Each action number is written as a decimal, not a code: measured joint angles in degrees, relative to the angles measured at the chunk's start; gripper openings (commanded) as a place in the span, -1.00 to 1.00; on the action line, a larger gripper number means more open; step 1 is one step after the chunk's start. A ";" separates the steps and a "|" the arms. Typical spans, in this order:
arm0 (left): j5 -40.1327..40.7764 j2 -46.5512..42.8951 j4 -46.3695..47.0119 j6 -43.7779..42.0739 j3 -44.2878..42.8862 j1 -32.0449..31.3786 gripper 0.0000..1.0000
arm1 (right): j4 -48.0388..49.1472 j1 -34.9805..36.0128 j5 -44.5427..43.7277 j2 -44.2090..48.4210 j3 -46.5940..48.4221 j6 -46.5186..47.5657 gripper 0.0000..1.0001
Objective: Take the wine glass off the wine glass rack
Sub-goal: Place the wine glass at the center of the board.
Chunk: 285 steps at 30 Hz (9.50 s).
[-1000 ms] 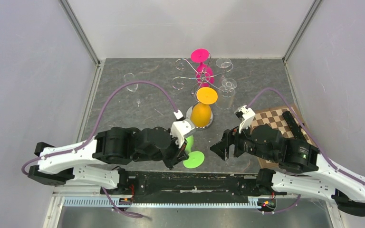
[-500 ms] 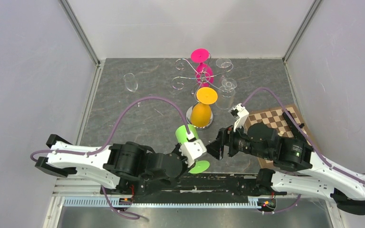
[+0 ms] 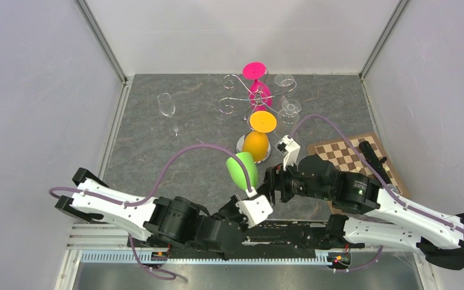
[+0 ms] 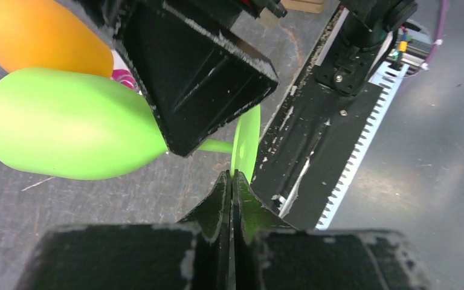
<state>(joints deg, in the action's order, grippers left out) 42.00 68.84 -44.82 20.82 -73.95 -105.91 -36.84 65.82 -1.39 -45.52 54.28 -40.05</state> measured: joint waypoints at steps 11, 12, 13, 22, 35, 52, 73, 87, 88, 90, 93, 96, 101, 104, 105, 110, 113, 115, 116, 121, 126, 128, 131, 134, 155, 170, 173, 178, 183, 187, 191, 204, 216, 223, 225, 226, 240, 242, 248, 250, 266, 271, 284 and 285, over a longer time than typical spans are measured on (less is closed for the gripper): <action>7.82 2.03 0.46 -2.60 0.59 -2.99 -0.95 | 2.12 -2.05 5.22 -2.25 -1.73 0.00 0.37; 8.55 2.01 0.83 -2.80 0.85 -3.26 -0.95 | 2.71 -2.32 5.81 -2.45 -1.95 0.00 0.32; 8.92 2.01 0.98 -2.97 1.05 -3.39 -0.95 | 3.04 -2.45 6.19 -2.56 -2.12 0.02 0.27; 11.02 1.99 2.32 -3.02 2.89 -4.13 -0.95 | 7.08 -3.56 11.13 -4.09 -3.54 -0.76 -0.37; 11.96 -0.48 3.48 -2.99 5.38 -4.22 -0.95 | 13.18 -4.46 15.28 -6.58 -3.56 -2.16 -1.00; 9.90 -5.05 3.13 -2.67 6.95 -4.28 0.07 | 13.14 -4.87 16.81 -7.21 -5.88 0.13 -1.00; -4.55 -12.02 9.86 0.28 14.19 6.86 0.36 | 8.02 -4.87 9.03 -2.86 -9.90 16.20 -1.00; -24.74 -16.96 14.56 5.46 17.88 27.28 0.39 | 6.32 -4.87 1.18 -2.43 -11.02 30.27 -1.00; -25.97 -17.29 14.86 6.08 17.99 28.63 0.39 | 6.34 -4.87 1.09 -2.43 -11.02 31.28 -1.00; -28.44 -17.88 14.95 7.23 18.10 31.15 0.39 | 6.34 -4.87 1.09 -2.45 -11.04 33.09 -1.00; -32.00 -18.56 14.95 9.05 18.12 35.01 0.39 | 6.29 -4.87 1.07 -2.60 -11.04 35.98 -1.00; -35.23 -19.45 14.99 11.28 18.18 39.10 0.39 | 6.19 -4.87 1.01 -2.69 -11.04 39.04 -1.00; -40.33 -21.84 14.84 15.23 19.12 46.56 0.39 | 5.86 -4.87 0.83 -2.71 -11.04 44.04 -1.00; -43.01 -22.84 14.88 17.68 19.69 50.86 0.38 | 5.81 -4.87 0.85 -2.73 -11.04 46.53 -1.00; -44.15 -23.15 14.93 18.60 20.09 52.46 0.38 | 5.77 -4.87 0.87 -2.75 -11.04 47.36 -1.00; -49.33 -24.39 15.39 23.32 23.91 59.80 0.36 | 5.25 -4.87 0.90 -2.73 -11.04 51.21 -1.00; -52.98 -25.16 16.26 26.38 26.80 63.95 0.34 | 4.98 -4.87 0.90 -2.32 -11.04 53.02 -1.00; -55.15 -25.40 16.70 28.22 28.35 66.20 0.33 | 5.01 -4.87 1.01 -1.79 -11.04 54.05 -1.00; -56.19 -25.44 17.05 28.96 28.98 67.06 0.33 | 5.01 -4.87 1.20 -1.42 -11.04 54.71 -1.00; -60.57 -25.86 19.71 32.52 31.87 69.48 0.33 | 5.09 -4.90 2.49 -0.04 -11.04 56.76 -1.00; -62.95 -26.16 21.42 33.99 33.27 70.25 0.33 | 5.99 -4.92 3.65 0.09 -11.02 57.92 -1.00; -63.84 -26.38 22.51 34.91 34.05 70.47 0.32 | 6.40 -4.92 4.00 0.07 -10.99 58.23 -1.00; -65.33 -26.53 23.80 36.30 35.45 70.79 0.29 | 6.56 -4.92 4.44 -0.26 -10.43 58.58 -1.00; -66.34 -26.53 24.44 37.31 36.57 70.97 0.26 | 7.30 -4.85 4.76 -0.72 -9.51 58.80 -1.00; -69.96 -27.04 27.04 38.84 38.56 71.87 -0.95 | 10.19 -2.32 3.69 -4.83 -7.45 59.17 -1.00; -66.75 -27.32 19.12 36.44 34.56 72.19 -0.95 | 12.20 -1.92 0.17 -5.14 -7.45 57.86 -0.17; -64.74 -27.21 14.91 34.51 31.93 72.19 -0.95 | 12.41 -1.92 -0.66 -4.61 -7.45 57.55 -0.13; -61.09 -26.05 7.52 30.42 26.08 72.19 -0.95 | 12.39 -1.92 -2.64 -2.01 -7.45 57.09 -0.07; -54.75 -23.58 -0.85 25.62 18.91 72.19 -0.95 | 12.04 -1.92 -5.53 0.74 -7.45 56.04 -0.05; -48.06 -21.35 -6.99 21.94 13.27 72.19 -0.95 | 10.91 -1.92 -7.96 2.03 -7.45 55.10 0.01; -40.35 -18.03 -12.02 18.56 7.91 72.19 -0.95 | 9.53 -1.92 -9.55 3.37 -7.45 54.31 0.06; -22.84 -4.72 -18.12 10.95 -2.34 73.53 -0.95 | 3.23 -1.92 -11.87 5.73 -6.86 50.16 0.26; -23.39 4.85 -13.99 5.73 -2.97 87.69 -0.95 | 2.03 -1.92 -12.11 9.88 -7.91 43.78 0.29; -27.23 9.60 -11.54 3.85 -4.11 98.23 -0.95 | 2.08 -1.92 -11.34 12.20 -10.54 42.38 0.31; -27.58 10.71 -10.97 3.41 -4.57 99.47 -0.95 | 2.16 -1.92 -11.06 12.72 -11.08 42.12 0.30; -27.71 11.21 -10.75 3.21 -4.81 100.67 -0.95 | 2.21 -1.92 -10.95 13.00 -11.39 42.01 0.30; -29.05 15.67 -6.82 2.14 -4.94 105.46 -0.95 | 2.82 -1.92 -10.47 15.76 -14.45 40.87 0.31; -29.03 16.41 -6.64 2.12 -4.94 105.48 -0.95 | 2.89 -1.92 -10.47 15.98 -14.67 40.85 0.31; -29.07 19.02 -5.75 1.70 -4.94 106.33 -0.96 | 2.93 -1.92 -10.51 16.35 -14.67 39.93 0.33; -29.00 19.32 -5.68 1.42 -4.94 107.08 -0.96 | 2.91 -1.92 -10.51 16.33 -14.67 39.60 0.34; -29.09 20.13 -5.29 0.57 -4.92 108.08 -0.65 | 2.95 -1.92 -11.69 15.93 -14.67 38.29 0.43; -29.11 20.15 -5.03 0.17 -4.92 108.08 -0.38 | 3.02 -1.92 -12.44 15.61 -14.67 37.92 0.45; -30.60 19.50 -6.27 -1.07 -5.46 108.08 0.22 | 3.32 -1.92 -17.38 13.14 -14.32 36.39 0.70; -30.69 19.08 -6.43 -1.09 -5.55 108.08 0.24 | 3.34 -1.92 -18.16 12.94 -14.08 36.11 0.75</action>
<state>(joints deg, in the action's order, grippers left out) 11.31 87.92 -51.24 19.73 -79.50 2.17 -33.50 63.90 -19.55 -32.58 40.21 -3.95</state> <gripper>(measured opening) 0.577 0.819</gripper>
